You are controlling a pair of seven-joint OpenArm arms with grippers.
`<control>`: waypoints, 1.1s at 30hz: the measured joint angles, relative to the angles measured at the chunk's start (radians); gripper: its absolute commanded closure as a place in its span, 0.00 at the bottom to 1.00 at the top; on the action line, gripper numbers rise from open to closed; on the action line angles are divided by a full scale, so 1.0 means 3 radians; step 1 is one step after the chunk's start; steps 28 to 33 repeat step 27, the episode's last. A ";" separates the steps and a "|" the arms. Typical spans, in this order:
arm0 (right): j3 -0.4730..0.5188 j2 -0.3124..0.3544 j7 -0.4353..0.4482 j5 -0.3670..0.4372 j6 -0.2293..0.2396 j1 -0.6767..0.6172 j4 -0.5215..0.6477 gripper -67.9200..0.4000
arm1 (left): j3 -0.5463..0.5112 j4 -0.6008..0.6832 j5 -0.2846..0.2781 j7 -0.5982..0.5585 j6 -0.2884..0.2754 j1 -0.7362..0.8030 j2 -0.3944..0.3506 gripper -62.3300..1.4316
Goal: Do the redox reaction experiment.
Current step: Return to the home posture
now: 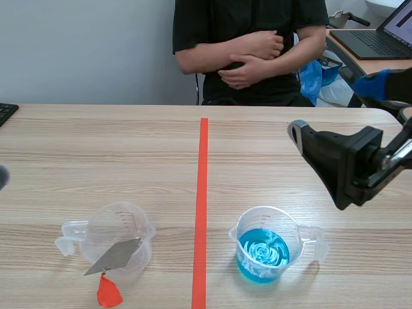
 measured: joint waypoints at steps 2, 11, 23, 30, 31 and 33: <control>0.0090 0.0000 0.0000 0.0043 0.0000 -0.0085 0.0028 0.00 | 0.0080 0.0000 -0.0034 0.0001 0.0000 -0.0095 0.0001 0.00; 0.0328 0.0000 -0.0031 0.0052 -0.0001 -0.0284 0.0074 0.00 | 0.0136 0.0000 -0.0345 0.0106 0.0000 -0.0179 0.0001 0.00; 0.0329 0.0000 -0.0024 0.0053 -0.0001 -0.0282 0.0074 0.00 | 0.0135 0.0000 -0.0426 0.0197 0.0000 -0.0207 0.0001 0.00; 0.0329 0.0000 -0.0023 0.0053 -0.0001 -0.0282 0.0074 0.00 | 0.0135 0.0000 -0.0426 0.0197 0.0000 -0.0207 0.0001 0.00; 0.0329 0.0000 -0.0023 0.0053 -0.0001 -0.0282 0.0074 0.00 | 0.0135 0.0000 -0.0426 0.0197 0.0000 -0.0207 0.0001 0.00; 0.0329 0.0000 -0.0023 0.0053 -0.0001 -0.0282 0.0074 0.00 | 0.0135 0.0000 -0.0426 0.0197 0.0000 -0.0207 0.0001 0.00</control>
